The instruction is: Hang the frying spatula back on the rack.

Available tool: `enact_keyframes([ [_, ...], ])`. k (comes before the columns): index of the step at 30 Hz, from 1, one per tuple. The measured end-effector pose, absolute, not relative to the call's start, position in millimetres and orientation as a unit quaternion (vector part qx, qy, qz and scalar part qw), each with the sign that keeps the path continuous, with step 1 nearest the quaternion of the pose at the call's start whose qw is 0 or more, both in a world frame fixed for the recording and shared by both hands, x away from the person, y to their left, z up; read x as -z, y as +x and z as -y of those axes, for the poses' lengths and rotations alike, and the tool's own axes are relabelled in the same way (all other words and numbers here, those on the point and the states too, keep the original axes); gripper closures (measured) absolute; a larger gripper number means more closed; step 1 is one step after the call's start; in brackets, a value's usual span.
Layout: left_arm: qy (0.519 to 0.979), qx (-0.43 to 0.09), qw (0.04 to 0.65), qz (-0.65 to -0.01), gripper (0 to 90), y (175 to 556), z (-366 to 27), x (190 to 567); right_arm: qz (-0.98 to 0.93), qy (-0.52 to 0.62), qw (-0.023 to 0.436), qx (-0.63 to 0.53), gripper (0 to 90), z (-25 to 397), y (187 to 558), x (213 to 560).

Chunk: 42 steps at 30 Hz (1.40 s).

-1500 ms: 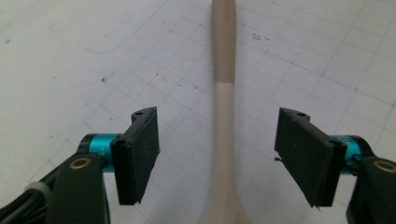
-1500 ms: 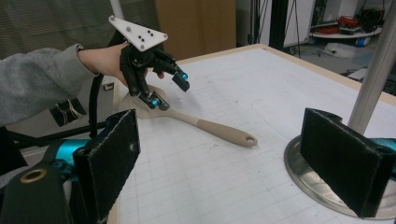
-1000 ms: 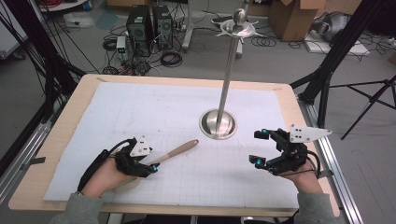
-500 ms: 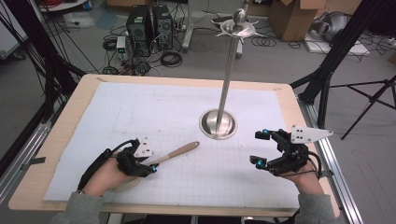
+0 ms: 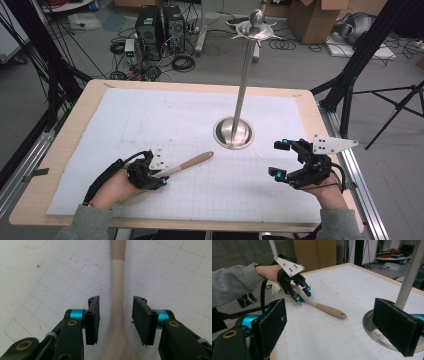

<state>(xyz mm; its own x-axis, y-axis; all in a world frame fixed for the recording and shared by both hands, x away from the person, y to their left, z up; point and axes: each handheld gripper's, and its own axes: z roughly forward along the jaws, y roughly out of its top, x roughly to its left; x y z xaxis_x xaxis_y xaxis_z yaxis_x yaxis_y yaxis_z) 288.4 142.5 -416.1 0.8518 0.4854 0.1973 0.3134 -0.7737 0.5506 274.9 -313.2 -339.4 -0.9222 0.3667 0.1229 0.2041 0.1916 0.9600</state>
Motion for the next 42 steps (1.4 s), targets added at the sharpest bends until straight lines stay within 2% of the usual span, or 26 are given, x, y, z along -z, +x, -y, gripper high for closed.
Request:
enact_keyframes([
  [10, 0.932, -0.173, 0.241, -0.21, 61.9, 289, -142, 420, -0.769, 0.185, 0.067, -0.608, 11.4, 314, 274, 339],
  [25, 0.935, -0.148, 0.243, -0.212, 66.7, 295, -142, 420, -0.77, 0.185, 0.068, -0.607, 11.4, 313, 274, 340],
  [35, 0.936, -0.119, 0.252, -0.214, 73.0, 299, -144, 420, -0.773, 0.187, 0.064, -0.603, 11.4, 313, 274, 341],
  [42, 0.937, -0.119, 0.252, -0.21, 76.6, 300, -145, 420, -0.772, 0.187, 0.064, -0.604, 11.4, 313, 274, 342],
])
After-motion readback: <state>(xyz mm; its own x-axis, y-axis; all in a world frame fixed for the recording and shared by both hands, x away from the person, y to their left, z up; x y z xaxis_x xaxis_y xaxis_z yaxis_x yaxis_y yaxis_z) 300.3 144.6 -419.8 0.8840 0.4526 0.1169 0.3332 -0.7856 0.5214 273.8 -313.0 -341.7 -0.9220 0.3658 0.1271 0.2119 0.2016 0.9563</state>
